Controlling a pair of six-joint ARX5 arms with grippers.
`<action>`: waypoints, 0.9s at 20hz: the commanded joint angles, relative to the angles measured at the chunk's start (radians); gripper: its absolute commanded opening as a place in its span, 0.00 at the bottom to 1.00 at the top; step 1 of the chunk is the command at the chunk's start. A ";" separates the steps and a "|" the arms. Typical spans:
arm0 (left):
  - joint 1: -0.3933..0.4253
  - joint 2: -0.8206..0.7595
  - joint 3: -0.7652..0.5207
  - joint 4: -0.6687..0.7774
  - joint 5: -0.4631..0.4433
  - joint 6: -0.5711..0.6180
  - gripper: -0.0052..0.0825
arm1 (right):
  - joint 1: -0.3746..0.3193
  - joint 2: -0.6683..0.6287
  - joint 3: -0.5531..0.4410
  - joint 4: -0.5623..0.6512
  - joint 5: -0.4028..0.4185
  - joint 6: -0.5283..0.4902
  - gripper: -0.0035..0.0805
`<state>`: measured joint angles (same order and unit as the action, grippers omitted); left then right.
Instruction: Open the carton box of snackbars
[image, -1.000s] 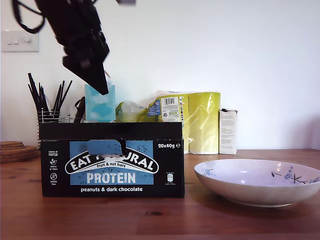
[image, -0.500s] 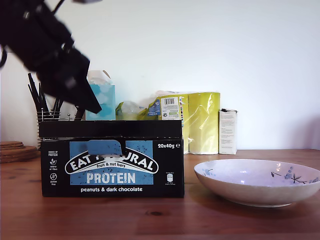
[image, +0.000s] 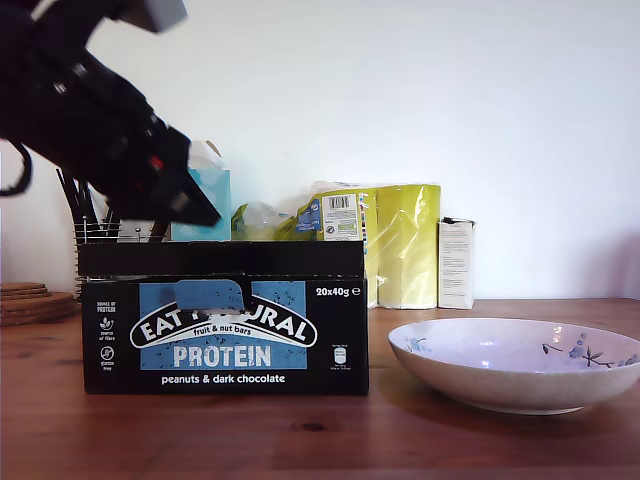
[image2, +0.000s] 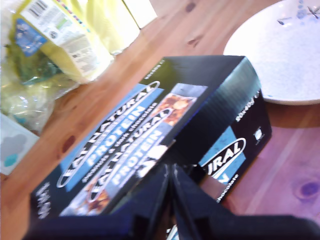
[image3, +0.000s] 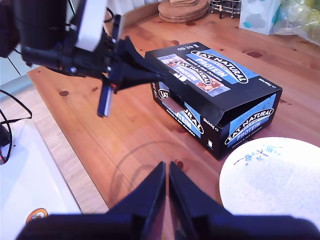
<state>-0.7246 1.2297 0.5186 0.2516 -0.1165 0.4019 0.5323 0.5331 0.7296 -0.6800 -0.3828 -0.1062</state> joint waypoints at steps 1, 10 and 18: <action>0.003 0.041 -0.020 0.019 0.013 -0.002 0.04 | 0.004 -0.002 -0.009 0.010 0.000 -0.007 0.03; 0.010 0.196 -0.020 0.102 0.035 -0.040 0.04 | 0.004 -0.002 -0.009 0.009 0.000 -0.022 0.03; 0.013 0.270 -0.020 0.224 -0.028 -0.058 0.04 | 0.004 -0.002 -0.009 0.008 0.000 -0.022 0.03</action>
<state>-0.7128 1.4879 0.5186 0.4587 -0.1390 0.3515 0.5323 0.5331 0.7296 -0.6773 -0.3828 -0.1257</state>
